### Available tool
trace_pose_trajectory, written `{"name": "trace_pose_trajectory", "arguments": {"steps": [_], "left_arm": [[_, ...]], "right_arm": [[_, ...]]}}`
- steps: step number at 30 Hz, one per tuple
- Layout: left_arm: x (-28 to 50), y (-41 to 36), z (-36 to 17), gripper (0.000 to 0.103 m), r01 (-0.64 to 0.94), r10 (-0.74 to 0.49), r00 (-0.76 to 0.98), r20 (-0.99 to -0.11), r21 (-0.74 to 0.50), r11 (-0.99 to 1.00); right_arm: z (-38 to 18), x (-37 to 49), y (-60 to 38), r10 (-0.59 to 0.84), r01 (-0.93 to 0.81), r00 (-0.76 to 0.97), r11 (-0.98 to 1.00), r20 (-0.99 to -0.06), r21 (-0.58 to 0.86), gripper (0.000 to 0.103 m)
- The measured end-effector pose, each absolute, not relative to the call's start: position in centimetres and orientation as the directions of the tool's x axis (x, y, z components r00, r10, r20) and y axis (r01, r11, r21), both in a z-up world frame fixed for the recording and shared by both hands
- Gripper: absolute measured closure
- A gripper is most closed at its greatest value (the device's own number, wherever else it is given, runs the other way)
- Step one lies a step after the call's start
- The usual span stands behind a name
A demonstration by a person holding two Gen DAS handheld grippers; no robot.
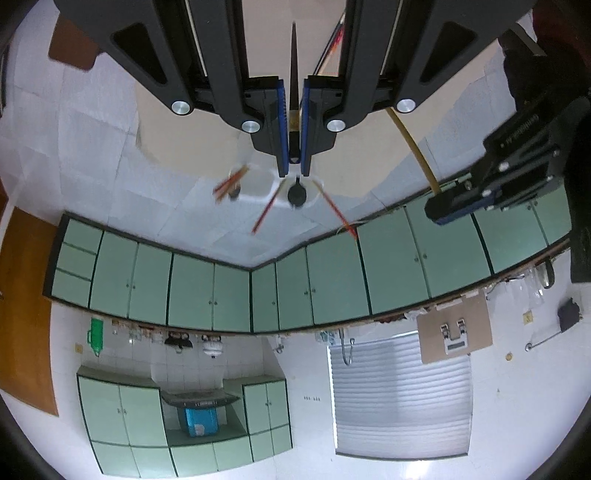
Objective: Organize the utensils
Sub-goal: 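Lift both chopsticks over the white holder and open both tools to drop them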
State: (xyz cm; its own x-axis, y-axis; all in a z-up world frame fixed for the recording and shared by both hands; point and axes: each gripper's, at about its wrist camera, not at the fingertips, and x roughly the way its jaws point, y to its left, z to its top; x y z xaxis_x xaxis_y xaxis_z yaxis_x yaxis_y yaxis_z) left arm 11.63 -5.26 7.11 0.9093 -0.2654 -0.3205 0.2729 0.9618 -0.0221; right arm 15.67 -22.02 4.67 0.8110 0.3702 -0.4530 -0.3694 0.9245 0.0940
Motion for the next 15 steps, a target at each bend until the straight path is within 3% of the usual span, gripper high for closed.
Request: {"name": "trace_pose_trajectory", "arguments": {"steps": [15], "left_arm": [[20.0,-7.2,12.8,0.097,0.259,-0.25,0.944,-0.217,0.016,0.966]], "right_arm": [[12.6,23.4,-22.3,0.32,-0.318,0.894,0.946,-0.315,0.058,0.097]]}}
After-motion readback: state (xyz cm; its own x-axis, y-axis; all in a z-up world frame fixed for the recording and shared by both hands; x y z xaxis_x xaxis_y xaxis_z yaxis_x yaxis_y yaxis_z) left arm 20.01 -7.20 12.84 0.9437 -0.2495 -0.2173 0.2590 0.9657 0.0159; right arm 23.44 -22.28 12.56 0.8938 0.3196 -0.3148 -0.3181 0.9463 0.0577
